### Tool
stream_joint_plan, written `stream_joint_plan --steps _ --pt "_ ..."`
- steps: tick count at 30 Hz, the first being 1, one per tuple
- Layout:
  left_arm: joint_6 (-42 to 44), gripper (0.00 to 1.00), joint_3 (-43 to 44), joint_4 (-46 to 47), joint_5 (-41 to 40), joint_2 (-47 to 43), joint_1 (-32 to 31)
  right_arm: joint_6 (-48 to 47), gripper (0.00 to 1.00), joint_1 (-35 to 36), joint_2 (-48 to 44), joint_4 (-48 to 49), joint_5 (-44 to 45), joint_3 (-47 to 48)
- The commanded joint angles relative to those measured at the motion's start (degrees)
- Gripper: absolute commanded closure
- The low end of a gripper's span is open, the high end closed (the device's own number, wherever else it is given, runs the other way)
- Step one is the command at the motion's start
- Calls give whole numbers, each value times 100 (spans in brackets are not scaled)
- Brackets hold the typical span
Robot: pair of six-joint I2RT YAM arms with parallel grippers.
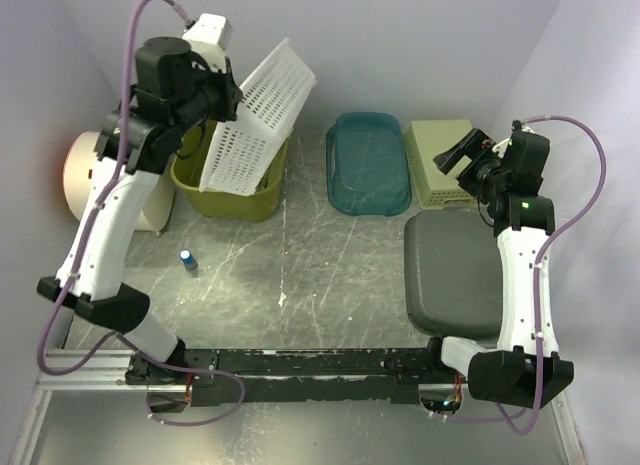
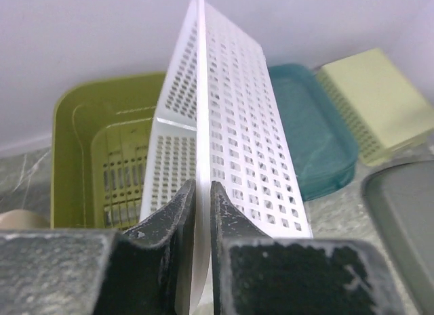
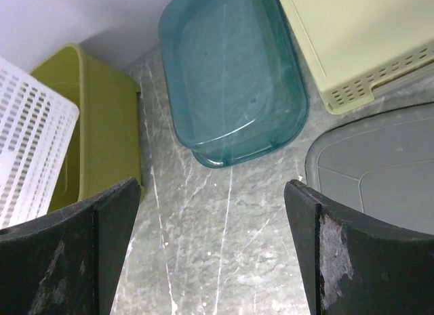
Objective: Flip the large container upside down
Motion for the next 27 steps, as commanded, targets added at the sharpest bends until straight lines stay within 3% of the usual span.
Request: stream_joint_plan --steps 1,12,20,27 --pt "-174 93 180 542 710 -337 -73 96 12 -8 -84 51 -9 204" --pt "-1116 93 -507 1415 2197 -1126 -72 174 13 -9 -178 -63 87 282" --pt "-2214 93 -2208 2440 3069 -1944 -73 204 13 -8 -296 -216 92 418" --pt "-3415 93 -4780 3778 3331 -2994 -107 238 13 -3 -441 -310 149 422"
